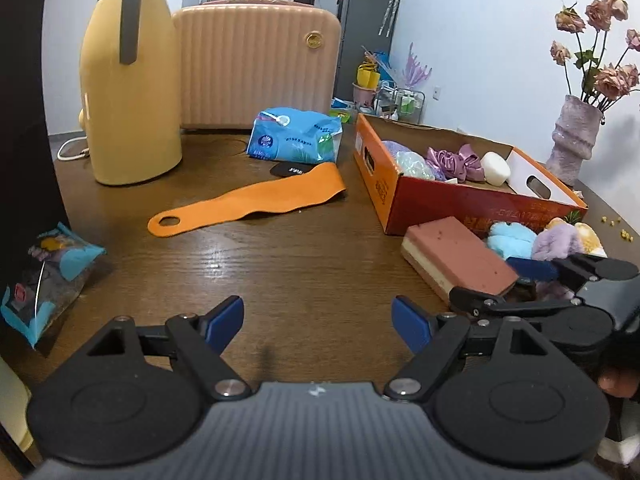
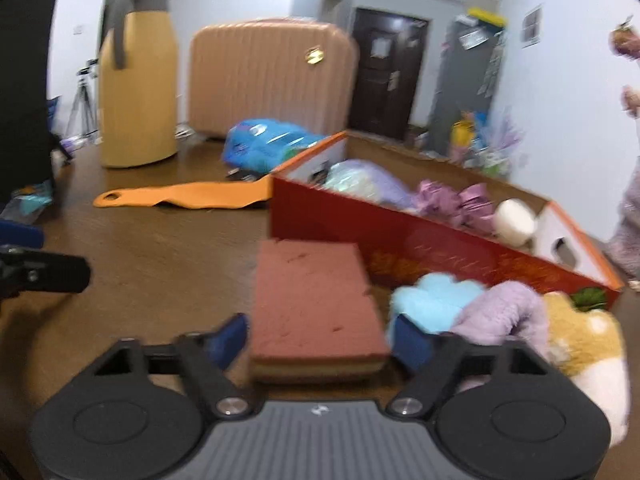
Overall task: Organize soft objects
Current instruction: 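Grasp the red sponge block with both grippers together, then carry the red sponge into the box beside the white foam ball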
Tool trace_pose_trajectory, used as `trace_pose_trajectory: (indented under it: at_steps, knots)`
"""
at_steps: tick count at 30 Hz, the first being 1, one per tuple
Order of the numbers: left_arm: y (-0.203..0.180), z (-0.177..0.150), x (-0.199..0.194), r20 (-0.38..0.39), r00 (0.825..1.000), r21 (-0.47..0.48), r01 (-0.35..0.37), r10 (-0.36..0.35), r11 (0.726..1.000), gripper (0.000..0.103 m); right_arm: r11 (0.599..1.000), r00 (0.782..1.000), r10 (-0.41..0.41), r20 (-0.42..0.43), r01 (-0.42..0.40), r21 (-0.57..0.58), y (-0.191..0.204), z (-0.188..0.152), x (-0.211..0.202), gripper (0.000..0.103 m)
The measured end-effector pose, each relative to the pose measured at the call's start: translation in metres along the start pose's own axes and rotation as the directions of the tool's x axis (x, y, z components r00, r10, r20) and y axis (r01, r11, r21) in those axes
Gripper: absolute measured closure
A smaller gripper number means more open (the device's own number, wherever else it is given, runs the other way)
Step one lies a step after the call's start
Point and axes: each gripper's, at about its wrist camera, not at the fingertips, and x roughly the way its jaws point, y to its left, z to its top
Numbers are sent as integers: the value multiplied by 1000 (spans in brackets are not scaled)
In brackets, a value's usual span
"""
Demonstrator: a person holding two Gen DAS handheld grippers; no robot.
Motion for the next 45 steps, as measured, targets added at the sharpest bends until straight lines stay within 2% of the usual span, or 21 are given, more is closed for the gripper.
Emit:
trace_pose_trajectory:
  at_steps: [4, 8, 10, 11, 13, 15, 16, 19, 21, 23, 26, 28, 29, 32, 34, 36, 37, 39, 41, 43, 45]
  knots:
    - [-5, -6, -9, 5, 1000, 1, 17, -17, 1000, 20, 992, 993, 117, -6, -118, -44, 2, -18, -27, 35]
    - [-21, -16, -25, 4, 996, 17, 89, -89, 996, 20, 956, 965, 261, -20, -261, -133, 1, -57, -83, 33]
    - [-33, -23, -28, -18, 989, 18, 148, -148, 989, 20, 957, 966, 257, -24, -257, -131, -7, -77, -107, 25]
    - [-42, -29, -28, -33, 981, 15, 190, -189, 982, 20, 967, 974, 226, -26, -227, -118, -12, -85, -116, 20]
    - [-55, -38, -29, -60, 965, -8, 255, -255, 967, 22, 987, 990, 141, -19, -142, -69, -26, -98, -131, 20]
    - [-66, -45, -25, -94, 940, -56, 325, -329, 944, 31, 992, 992, 126, 1, -126, 3, -40, -106, -144, 21]
    - [-71, -49, -24, -112, 931, -82, 341, -348, 937, 42, 987, 989, 145, 15, -146, 62, -49, -109, -149, 21]
    - [-77, -57, -19, -146, 913, -158, 358, -380, 920, 58, 941, 971, 230, 61, -238, 242, -72, -110, -154, 30]
    - [-76, -60, -17, -145, 909, -202, 359, -391, 911, 62, 901, 960, 266, 93, -281, 329, -82, -107, -148, 45]
    - [-73, -59, -17, -147, 905, -239, 359, -399, 902, 67, 866, 952, 287, 108, -306, 396, -89, -104, -135, 55]
    - [-75, -59, -21, -152, 908, -253, 345, -389, 904, 69, 838, 948, 304, 90, -311, 448, -90, -97, -110, 76]
    - [-78, -62, -29, -145, 922, -229, 321, -358, 919, 70, 822, 941, 328, 86, -329, 465, -88, -102, -104, 76]
    - [-78, -65, -33, -144, 923, -227, 320, -356, 920, 70, 818, 937, 337, 92, -339, 464, -87, -104, -105, 76]
    - [-81, -73, -42, -150, 916, -237, 331, -371, 913, 70, 803, 930, 353, 101, -357, 478, -89, -114, -115, 76]
    - [-85, -77, -46, -151, 913, -230, 339, -378, 912, 70, 808, 933, 343, 105, -350, 474, -88, -122, -126, 76]
    - [-90, -80, -49, -146, 915, -216, 341, -376, 915, 70, 816, 939, 326, 107, -337, 470, -88, -129, -132, 70]
    - [-92, -80, -49, -147, 915, -213, 342, -377, 915, 70, 813, 939, 324, 112, -337, 476, -91, -132, -133, 70]
    - [-96, -79, -50, -153, 908, -215, 354, -389, 910, 70, 781, 930, 347, 120, -357, 512, -99, -135, -135, 76]
    - [-102, -72, -60, -113, 906, -176, 386, -408, 905, 70, 790, 937, 325, 125, -342, 508, -102, -130, -142, 77]
    - [-109, -56, -70, -51, 906, -138, 410, -420, 901, 70, 799, 934, 307, 182, -357, 484, -107, -120, -155, 77]
    - [-116, -29, -72, -5, 892, -103, 449, -452, 888, 70, 808, 925, 284, 253, -373, 456, -121, -99, -167, 77]
